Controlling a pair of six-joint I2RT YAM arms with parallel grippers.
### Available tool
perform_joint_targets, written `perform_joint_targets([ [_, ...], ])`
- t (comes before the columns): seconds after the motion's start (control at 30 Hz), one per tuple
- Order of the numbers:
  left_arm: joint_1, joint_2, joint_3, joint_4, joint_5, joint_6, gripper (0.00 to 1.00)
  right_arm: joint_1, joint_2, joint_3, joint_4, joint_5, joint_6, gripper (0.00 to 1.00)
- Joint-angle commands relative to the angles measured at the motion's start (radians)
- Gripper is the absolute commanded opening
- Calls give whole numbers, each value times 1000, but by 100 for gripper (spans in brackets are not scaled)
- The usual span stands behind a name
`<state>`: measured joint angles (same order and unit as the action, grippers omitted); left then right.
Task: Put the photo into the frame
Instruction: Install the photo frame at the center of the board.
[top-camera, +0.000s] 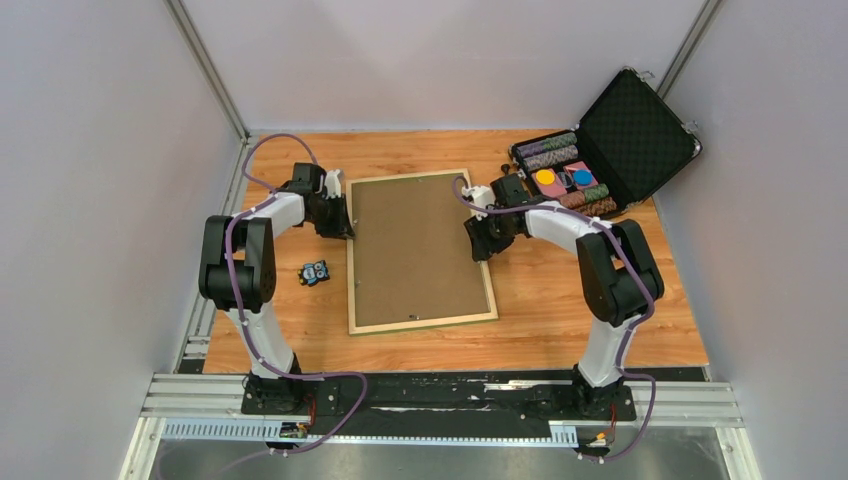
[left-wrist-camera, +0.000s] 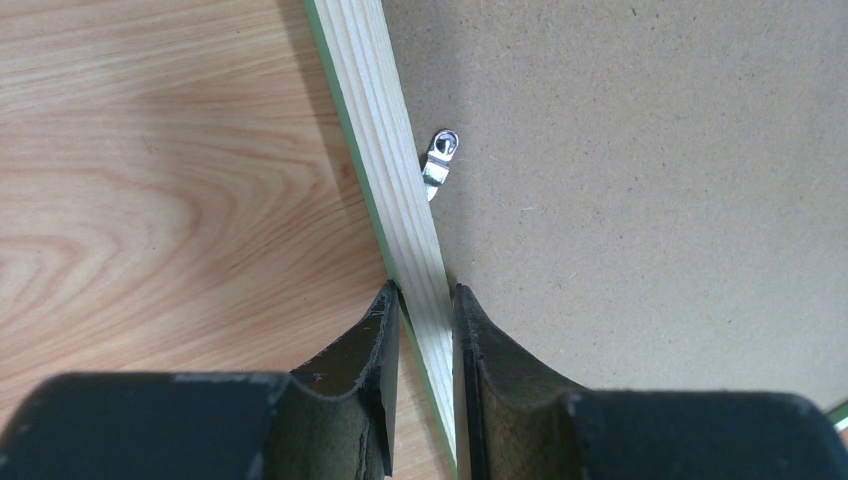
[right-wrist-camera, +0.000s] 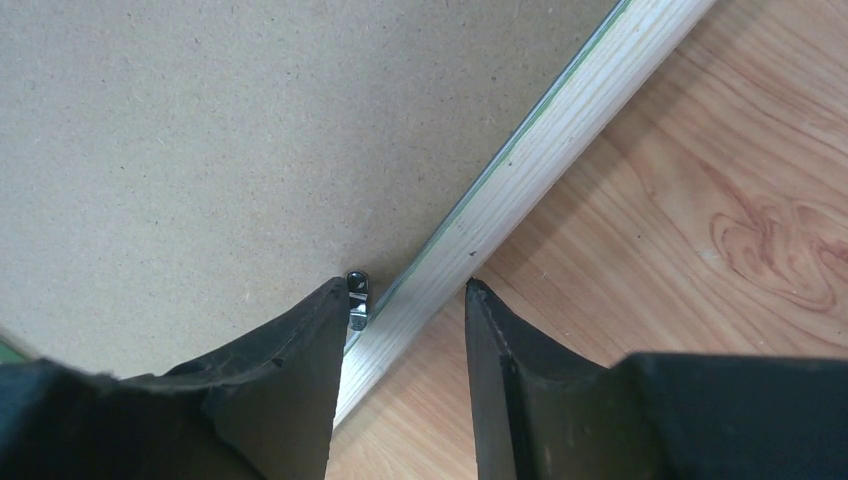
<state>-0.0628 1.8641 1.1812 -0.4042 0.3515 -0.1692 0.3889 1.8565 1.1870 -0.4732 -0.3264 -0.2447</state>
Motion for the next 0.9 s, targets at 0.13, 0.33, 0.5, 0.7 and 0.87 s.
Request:
perform_joint_targets([
  [0.13,9,-20,26,-22,-7,50,0,-33,20,32,-34,33,-65,44],
  [0.33,8,-20,27,-23,-5,51,0,-65,24,57,-70,-18,-89,45],
  [0.5,9,-18,27,-24,-6,51,0,-81,23,64,-89,-43,-107,45],
  [0.7,9,-16,28,-27,-4,51,0,-83,32,70,-86,-45,-90,45],
  [0.87,9,-18,28,-28,-4,51,0,-82,41,77,-63,-9,-47,42],
])
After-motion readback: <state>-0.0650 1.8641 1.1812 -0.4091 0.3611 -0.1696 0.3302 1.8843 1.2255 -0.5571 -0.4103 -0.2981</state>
